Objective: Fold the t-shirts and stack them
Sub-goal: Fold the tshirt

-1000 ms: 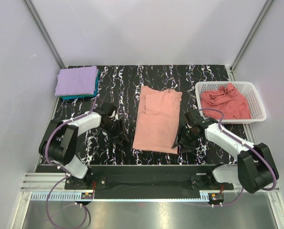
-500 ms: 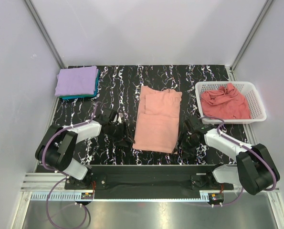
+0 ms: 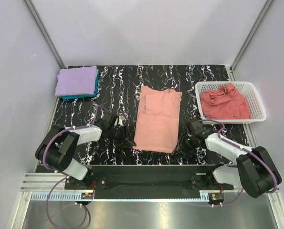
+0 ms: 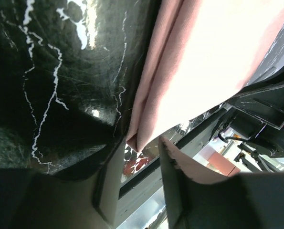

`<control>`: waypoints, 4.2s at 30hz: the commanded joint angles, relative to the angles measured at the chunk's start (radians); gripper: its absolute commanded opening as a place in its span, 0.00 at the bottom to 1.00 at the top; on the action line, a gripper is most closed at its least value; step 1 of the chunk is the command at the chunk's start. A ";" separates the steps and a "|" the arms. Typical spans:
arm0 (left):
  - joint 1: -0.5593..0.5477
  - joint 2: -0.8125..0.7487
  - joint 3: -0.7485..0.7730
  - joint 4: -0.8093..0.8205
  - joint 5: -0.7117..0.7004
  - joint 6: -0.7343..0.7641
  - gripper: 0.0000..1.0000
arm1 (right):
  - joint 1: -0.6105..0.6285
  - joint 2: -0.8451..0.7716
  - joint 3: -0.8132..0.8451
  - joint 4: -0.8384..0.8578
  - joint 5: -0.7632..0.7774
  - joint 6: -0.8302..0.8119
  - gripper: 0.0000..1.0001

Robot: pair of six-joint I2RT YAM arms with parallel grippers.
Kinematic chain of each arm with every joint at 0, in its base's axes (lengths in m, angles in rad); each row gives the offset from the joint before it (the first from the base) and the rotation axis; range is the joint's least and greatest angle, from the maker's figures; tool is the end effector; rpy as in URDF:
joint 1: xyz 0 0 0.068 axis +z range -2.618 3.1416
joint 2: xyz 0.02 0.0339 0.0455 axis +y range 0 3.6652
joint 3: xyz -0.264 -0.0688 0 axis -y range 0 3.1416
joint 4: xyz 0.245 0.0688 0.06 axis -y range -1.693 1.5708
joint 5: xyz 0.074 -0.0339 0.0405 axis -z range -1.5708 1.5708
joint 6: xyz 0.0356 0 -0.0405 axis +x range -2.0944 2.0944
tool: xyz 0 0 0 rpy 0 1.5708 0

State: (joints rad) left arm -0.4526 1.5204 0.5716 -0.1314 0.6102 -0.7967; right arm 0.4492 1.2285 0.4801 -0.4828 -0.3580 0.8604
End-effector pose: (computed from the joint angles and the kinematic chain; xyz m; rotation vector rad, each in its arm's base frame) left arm 0.2131 -0.1263 0.1220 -0.2689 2.8713 -1.1553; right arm 0.1635 0.0927 0.1382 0.5212 2.9552 0.7436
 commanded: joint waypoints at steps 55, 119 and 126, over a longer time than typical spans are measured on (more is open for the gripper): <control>-0.034 -0.112 0.250 -0.330 -0.153 -0.019 0.00 | 0.008 -0.113 0.215 -0.221 0.183 -0.046 0.00; 0.170 0.955 1.594 0.073 -0.030 -0.280 0.00 | -0.317 0.916 1.489 -0.292 0.200 -0.325 0.00; 0.172 1.040 1.680 0.128 -0.093 -0.326 0.24 | -0.345 0.982 1.558 -0.321 0.249 -0.297 0.14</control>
State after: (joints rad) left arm -0.2859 2.5477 2.1769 -0.1028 0.5457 -1.0851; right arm 0.1207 2.1895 1.9602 -0.8024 -0.1425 0.5476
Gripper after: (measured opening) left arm 0.173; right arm 0.108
